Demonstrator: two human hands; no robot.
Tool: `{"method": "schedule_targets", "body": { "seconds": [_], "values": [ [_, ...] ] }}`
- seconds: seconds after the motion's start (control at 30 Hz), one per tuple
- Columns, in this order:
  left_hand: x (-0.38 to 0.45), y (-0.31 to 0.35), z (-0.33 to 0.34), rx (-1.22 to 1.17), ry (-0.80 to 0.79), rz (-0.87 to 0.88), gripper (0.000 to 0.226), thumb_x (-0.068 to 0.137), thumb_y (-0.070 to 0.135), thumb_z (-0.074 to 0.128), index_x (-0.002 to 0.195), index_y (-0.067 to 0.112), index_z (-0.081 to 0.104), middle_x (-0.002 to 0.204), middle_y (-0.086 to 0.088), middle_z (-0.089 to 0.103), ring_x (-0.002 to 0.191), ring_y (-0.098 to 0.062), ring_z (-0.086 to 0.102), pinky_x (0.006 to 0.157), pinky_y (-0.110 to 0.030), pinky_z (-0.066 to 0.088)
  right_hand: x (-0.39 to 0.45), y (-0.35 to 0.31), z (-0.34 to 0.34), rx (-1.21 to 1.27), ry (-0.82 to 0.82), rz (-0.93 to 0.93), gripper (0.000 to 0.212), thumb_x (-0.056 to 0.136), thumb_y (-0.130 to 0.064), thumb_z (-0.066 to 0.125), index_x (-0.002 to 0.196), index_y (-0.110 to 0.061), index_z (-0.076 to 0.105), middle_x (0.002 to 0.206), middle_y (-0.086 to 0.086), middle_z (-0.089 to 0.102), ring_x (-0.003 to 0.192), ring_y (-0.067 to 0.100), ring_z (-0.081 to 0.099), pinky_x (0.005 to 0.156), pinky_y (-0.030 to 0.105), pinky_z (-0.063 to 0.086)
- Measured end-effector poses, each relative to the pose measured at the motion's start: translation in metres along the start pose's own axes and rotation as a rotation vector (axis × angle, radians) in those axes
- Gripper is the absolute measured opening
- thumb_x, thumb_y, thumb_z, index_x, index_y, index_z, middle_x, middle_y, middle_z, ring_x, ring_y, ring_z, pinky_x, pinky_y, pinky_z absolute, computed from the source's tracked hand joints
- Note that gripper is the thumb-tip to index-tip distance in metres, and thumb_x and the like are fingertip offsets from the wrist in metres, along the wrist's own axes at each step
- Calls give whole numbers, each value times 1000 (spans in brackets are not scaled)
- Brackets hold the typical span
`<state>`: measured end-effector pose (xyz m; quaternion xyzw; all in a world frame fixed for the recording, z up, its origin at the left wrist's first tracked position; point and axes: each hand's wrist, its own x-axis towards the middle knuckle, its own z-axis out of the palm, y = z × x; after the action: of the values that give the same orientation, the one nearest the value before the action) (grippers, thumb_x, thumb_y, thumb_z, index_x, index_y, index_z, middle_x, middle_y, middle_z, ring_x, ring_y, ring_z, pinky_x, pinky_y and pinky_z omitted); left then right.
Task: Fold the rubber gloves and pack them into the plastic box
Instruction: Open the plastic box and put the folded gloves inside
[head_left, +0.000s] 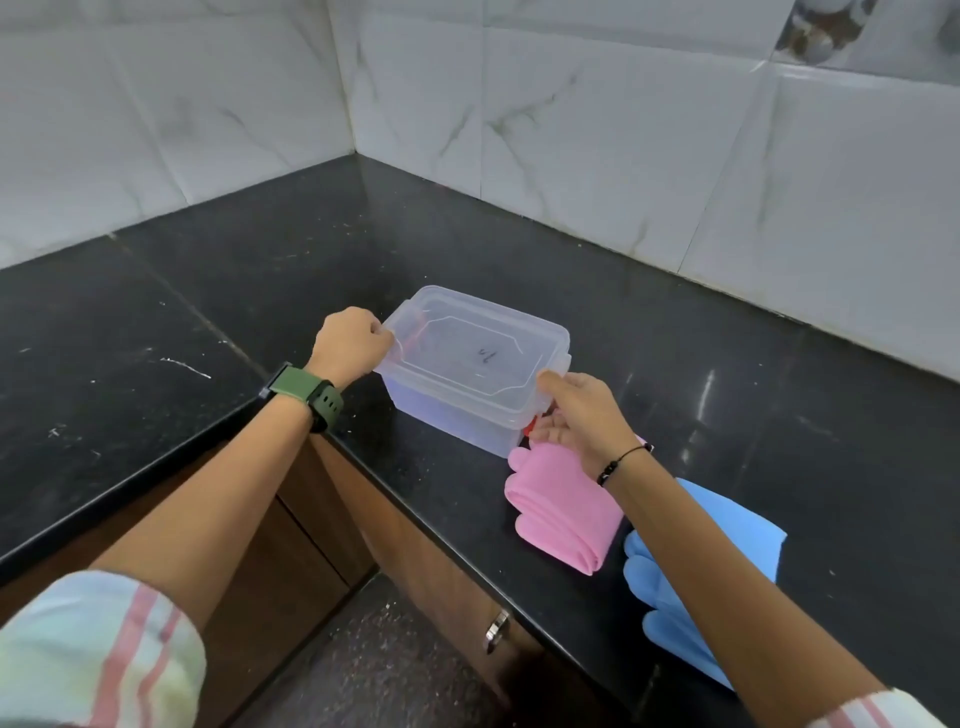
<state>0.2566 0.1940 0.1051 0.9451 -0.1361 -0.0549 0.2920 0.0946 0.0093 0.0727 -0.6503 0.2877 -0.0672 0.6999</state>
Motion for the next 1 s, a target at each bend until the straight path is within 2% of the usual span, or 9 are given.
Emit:
{"method": "schedule_targets", "body": {
  "seconds": [0.23, 0.3, 0.37, 0.4, 0.5, 0.63, 0.73, 0.87, 1.0],
  "values": [
    [9, 2, 4, -195, -9, -70, 18, 79, -1, 46, 79, 2, 64, 79, -16, 48, 71, -23, 43, 64, -33, 39, 4, -1, 2, -14, 40, -43, 22, 89, -14, 53, 103, 0, 62, 101, 24, 68, 69, 24, 58, 57, 27, 55],
    [9, 8, 1, -206, 11, -59, 17, 78, -1, 47, 77, 4, 63, 78, -15, 47, 69, -23, 42, 61, -32, 37, 4, -6, -3, -7, 60, -70, 20, 87, -11, 53, 101, 1, 62, 102, 21, 69, 71, 26, 60, 58, 29, 54],
    [8, 22, -4, -230, 51, -21, 18, 78, 0, 48, 77, -6, 65, 75, -16, 50, 63, -23, 40, 54, -29, 35, 2, -15, -12, 13, 84, -109, 18, 85, -9, 52, 96, 0, 62, 101, 19, 70, 69, 25, 61, 56, 29, 53],
    [7, 32, -6, -243, 74, 10, 20, 78, 1, 49, 80, -10, 66, 75, -16, 54, 59, -23, 41, 52, -27, 35, 0, -20, -20, 26, 98, -128, 17, 84, -8, 52, 95, -1, 63, 99, 18, 70, 66, 24, 60, 56, 30, 53],
    [2, 75, -8, -266, 97, 146, 21, 78, 4, 51, 80, -7, 68, 72, -14, 56, 55, -23, 40, 47, -24, 32, -14, -34, -50, 46, 157, -172, 18, 86, -8, 51, 96, -2, 65, 92, 16, 70, 61, 22, 60, 56, 28, 53],
    [-12, 142, 9, -289, 44, 325, 17, 77, 9, 53, 73, 7, 70, 58, -4, 54, 45, -16, 40, 40, -20, 31, -46, -42, -108, 70, 280, -208, 19, 90, -8, 50, 100, -1, 65, 89, 13, 70, 66, 23, 64, 52, 23, 56],
    [-26, 190, 30, -292, -30, 476, 20, 78, 10, 54, 74, -1, 70, 62, -12, 56, 51, -24, 40, 51, -27, 31, -79, -46, -151, 94, 412, -243, 16, 90, -9, 51, 90, -4, 66, 77, 10, 70, 57, 20, 62, 50, 23, 54],
    [-49, 238, 56, -290, -79, 643, 25, 78, 9, 54, 74, -13, 64, 65, -30, 52, 60, -26, 40, 58, -32, 31, -114, -46, -194, 118, 578, -267, 15, 90, -8, 52, 84, -5, 65, 71, 9, 68, 54, 20, 61, 58, 34, 55],
    [-62, 265, 72, -307, -124, 697, 25, 79, 10, 54, 79, -13, 65, 85, -35, 64, 65, -26, 45, 61, -34, 36, -134, -36, -212, 155, 652, -253, 16, 90, -8, 51, 81, -7, 65, 73, 8, 69, 57, 18, 64, 53, 28, 57]
  ]
}}
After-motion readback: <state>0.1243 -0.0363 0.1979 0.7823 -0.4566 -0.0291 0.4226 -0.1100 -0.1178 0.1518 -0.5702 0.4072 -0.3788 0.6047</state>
